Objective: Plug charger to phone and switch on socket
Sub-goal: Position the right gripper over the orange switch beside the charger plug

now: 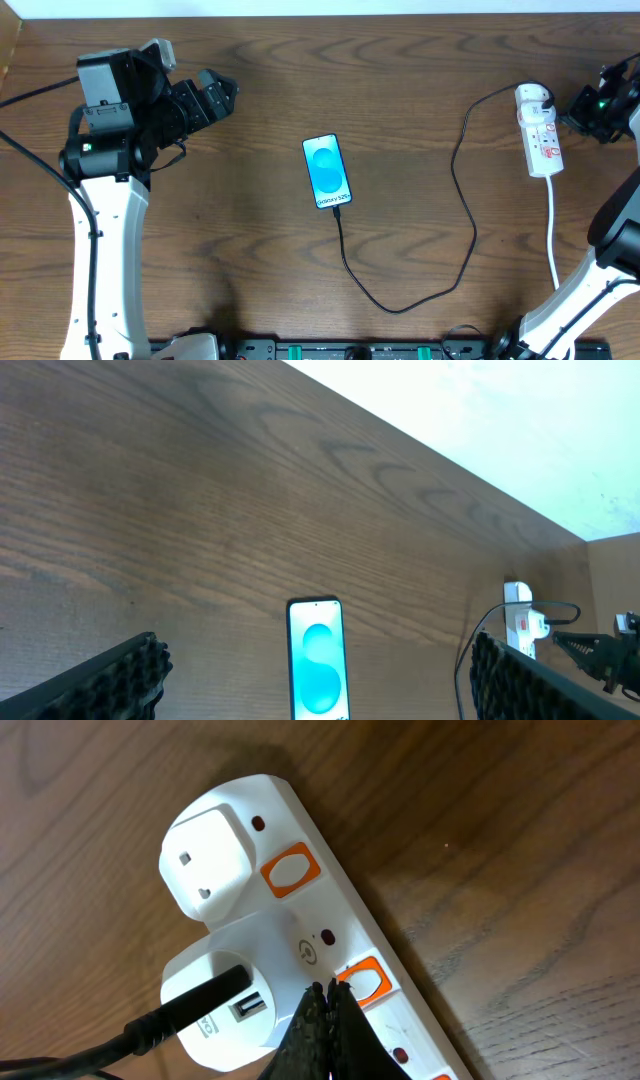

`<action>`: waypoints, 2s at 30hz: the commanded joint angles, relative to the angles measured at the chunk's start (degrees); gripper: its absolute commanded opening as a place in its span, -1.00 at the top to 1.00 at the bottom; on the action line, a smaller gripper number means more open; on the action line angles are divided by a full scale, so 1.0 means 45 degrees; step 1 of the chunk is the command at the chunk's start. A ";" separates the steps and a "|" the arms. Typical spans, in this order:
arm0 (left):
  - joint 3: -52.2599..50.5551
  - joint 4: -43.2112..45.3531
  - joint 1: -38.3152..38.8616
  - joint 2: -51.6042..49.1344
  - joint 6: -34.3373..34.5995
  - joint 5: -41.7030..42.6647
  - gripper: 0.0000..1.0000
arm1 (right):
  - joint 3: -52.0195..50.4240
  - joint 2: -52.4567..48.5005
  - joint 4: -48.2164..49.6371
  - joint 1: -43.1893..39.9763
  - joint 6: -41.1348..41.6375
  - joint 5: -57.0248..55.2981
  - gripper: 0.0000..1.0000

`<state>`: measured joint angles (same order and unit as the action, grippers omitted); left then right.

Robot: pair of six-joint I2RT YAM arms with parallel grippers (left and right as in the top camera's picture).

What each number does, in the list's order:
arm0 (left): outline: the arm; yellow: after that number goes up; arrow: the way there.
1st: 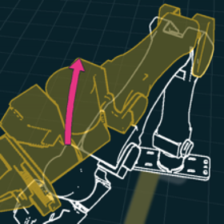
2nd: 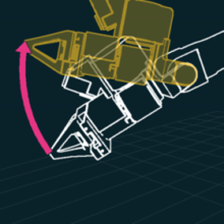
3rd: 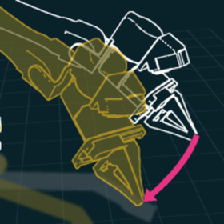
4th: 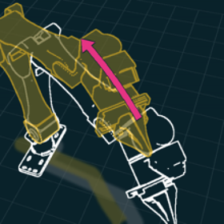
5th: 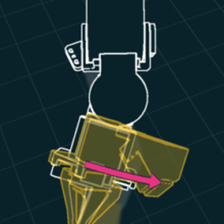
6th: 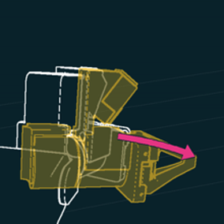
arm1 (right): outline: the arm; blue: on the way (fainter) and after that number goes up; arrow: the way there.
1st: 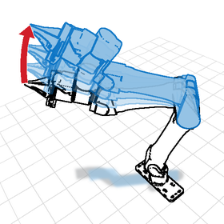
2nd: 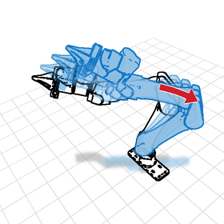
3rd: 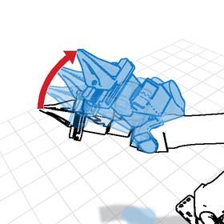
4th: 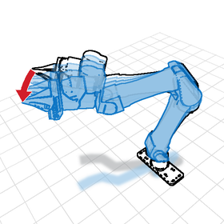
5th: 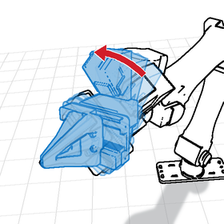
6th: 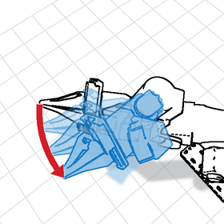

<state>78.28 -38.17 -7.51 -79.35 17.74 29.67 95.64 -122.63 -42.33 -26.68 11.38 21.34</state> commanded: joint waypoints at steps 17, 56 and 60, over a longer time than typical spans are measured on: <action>0.0073 0.0000 -0.0044 -0.0015 -0.0170 0.0073 -0.96 | 0.0112 -0.0495 0.0155 -0.0194 0.0753 -0.0199 0.98; 0.0073 0.0000 -0.0044 -0.0015 -0.0170 0.0068 -0.95 | -0.1078 -0.0971 0.1229 0.0340 0.1321 0.0345 0.98; 0.0073 0.0000 -0.0044 -0.0015 -0.0170 0.0068 -0.95 | -0.1093 -0.0971 0.1146 0.0500 0.1311 0.0340 0.98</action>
<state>78.28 -38.15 -7.51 -79.35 17.74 29.67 92.73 -126.08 -36.38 -26.41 16.49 21.65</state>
